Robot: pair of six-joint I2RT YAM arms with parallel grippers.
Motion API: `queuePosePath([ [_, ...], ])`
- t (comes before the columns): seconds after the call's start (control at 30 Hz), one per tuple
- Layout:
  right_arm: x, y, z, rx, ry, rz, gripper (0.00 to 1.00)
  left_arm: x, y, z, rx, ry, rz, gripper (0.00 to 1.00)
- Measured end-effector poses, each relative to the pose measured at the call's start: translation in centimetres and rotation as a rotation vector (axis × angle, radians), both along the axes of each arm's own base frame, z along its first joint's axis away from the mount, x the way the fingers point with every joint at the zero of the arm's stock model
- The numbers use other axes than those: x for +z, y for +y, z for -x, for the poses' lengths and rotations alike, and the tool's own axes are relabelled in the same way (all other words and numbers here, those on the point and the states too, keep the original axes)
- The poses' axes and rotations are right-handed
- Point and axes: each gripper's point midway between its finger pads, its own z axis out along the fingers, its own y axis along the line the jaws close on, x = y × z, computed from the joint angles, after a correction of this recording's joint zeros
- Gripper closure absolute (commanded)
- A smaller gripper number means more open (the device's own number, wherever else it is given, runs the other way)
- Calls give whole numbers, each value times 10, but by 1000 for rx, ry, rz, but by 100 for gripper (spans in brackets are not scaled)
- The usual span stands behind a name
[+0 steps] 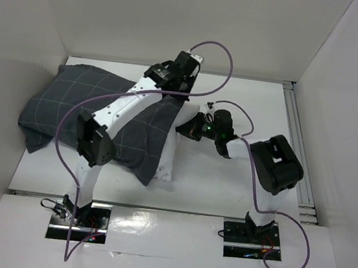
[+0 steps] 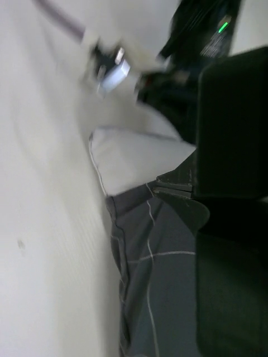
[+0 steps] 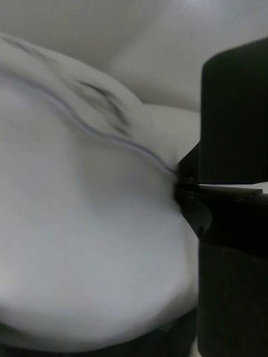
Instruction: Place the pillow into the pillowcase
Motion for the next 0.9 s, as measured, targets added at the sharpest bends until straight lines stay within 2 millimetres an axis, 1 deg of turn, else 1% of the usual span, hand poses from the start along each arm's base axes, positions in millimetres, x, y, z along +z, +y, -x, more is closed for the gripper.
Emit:
queuePosePath([
  [0.03, 6, -1, 2, -1, -3, 1, 100, 16, -8, 10, -31, -8, 53, 100],
  [0.1, 27, -6, 8, -14, -37, 4, 100, 49, -21, 31, -82, -25, 158, 100],
  [0.13, 41, -9, 11, -24, -67, 3, 100, 65, -27, 43, -104, -38, 206, 100],
  [0.17, 58, -13, 13, -40, -102, 5, 100, 84, -34, 56, -125, -57, 260, 100],
  [0.23, 93, -21, 16, -83, -190, 3, 100, 114, -46, 82, -164, -91, 350, 100],
  [0.3, 121, -25, 18, -119, -273, -8, 100, 139, -60, 108, -199, -123, 438, 100],
  [0.37, 128, -22, 16, -137, -312, -15, 100, 157, -72, 127, -225, -142, 509, 100],
  [0.4, 127, -20, 12, -142, -318, -16, 100, 162, -76, 132, -234, -148, 530, 100],
  [0.43, 119, -17, 8, -148, -312, -11, 100, 162, -80, 134, -231, -144, 545, 100],
  [0.47, 106, -14, 2, -155, -293, -1, 100, 160, -81, 134, -225, -137, 547, 100],
  [0.5, 91, -11, -3, -159, -267, 11, 100, 155, -81, 131, -211, -129, 542, 100],
  [0.53, 72, -8, -5, -158, -223, 27, 100, 146, -81, 125, -184, -119, 530, 100],
  [0.57, 58, -6, -5, -153, -193, 39, 100, 139, -80, 121, -167, -112, 517, 100],
  [0.6, 46, -4, -3, -149, -164, 44, 100, 131, -81, 117, -152, -106, 507, 100],
  [0.63, 39, -3, 0, -146, -145, 47, 100, 123, -82, 115, -140, -99, 501, 100],
  [0.67, 36, -2, 4, -140, -133, 47, 100, 121, -83, 113, -132, -96, 504, 100],
  [0.73, 37, 1, 7, -136, -134, 33, 100, 121, -85, 112, -129, -101, 514, 100],
  [0.83, 40, 3, 4, -146, -136, 6, 100, 124, -87, 110, -125, -108, 531, 100],
  [0.9, 38, 8, -1, -143, -130, -12, 100, 122, -89, 109, -120, -100, 539, 100],
])
